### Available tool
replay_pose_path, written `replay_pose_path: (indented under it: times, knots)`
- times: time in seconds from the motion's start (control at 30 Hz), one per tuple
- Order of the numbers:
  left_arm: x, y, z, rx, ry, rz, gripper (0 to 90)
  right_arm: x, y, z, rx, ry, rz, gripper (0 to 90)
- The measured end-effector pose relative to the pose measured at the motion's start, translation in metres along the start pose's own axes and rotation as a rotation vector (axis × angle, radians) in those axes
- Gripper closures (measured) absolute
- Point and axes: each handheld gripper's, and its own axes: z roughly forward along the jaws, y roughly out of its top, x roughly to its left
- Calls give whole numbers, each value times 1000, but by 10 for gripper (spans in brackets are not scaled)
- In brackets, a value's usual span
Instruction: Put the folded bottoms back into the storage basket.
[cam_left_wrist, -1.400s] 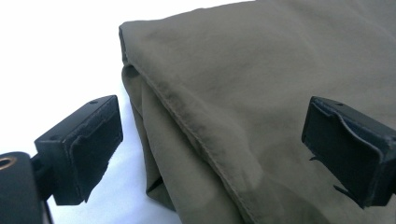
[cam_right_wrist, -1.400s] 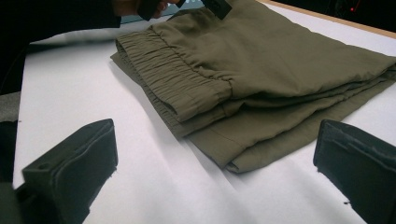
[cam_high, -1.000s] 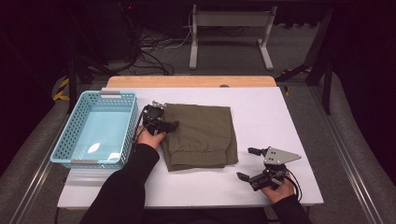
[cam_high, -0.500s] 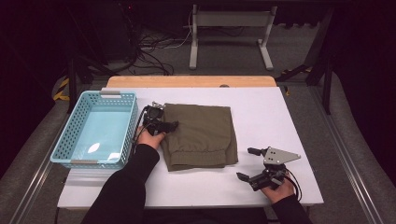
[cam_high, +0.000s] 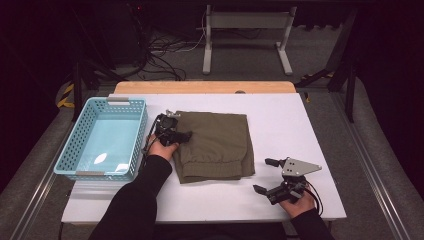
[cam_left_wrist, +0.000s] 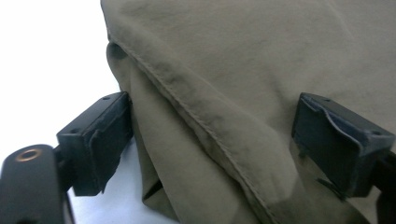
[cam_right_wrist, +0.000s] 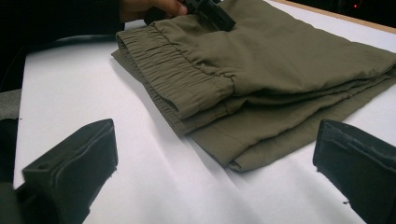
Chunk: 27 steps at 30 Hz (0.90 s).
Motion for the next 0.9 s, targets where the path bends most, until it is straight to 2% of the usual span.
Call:
replay_pose_path:
  times: [0.3,0.43,0.5,0.63,0.67,0.77,0.9]
  knots:
    - [-6,1,0,-12,-8,-11,246,0,0,-1,-4,-3,3,9]
    - [-9,2,-1,-10,-19,-8,363,0,0,-1,-5,-4,4,9]
    - [-11,2,-1,-12,-17,-5,393,0,0,-1,-5,-5,4,9]
    - [-13,2,-1,-19,-39,-6,495,0,0,-2,-9,-7,3,13]
    - [-15,3,-2,-21,-44,-7,567,0,0,-2,-10,-7,3,13]
    - [-19,3,-1,-19,-58,-15,681,0,0,-2,-11,-7,3,14]
    - [-21,4,-1,-15,-57,-14,732,0,0,-2,-11,-6,3,15]
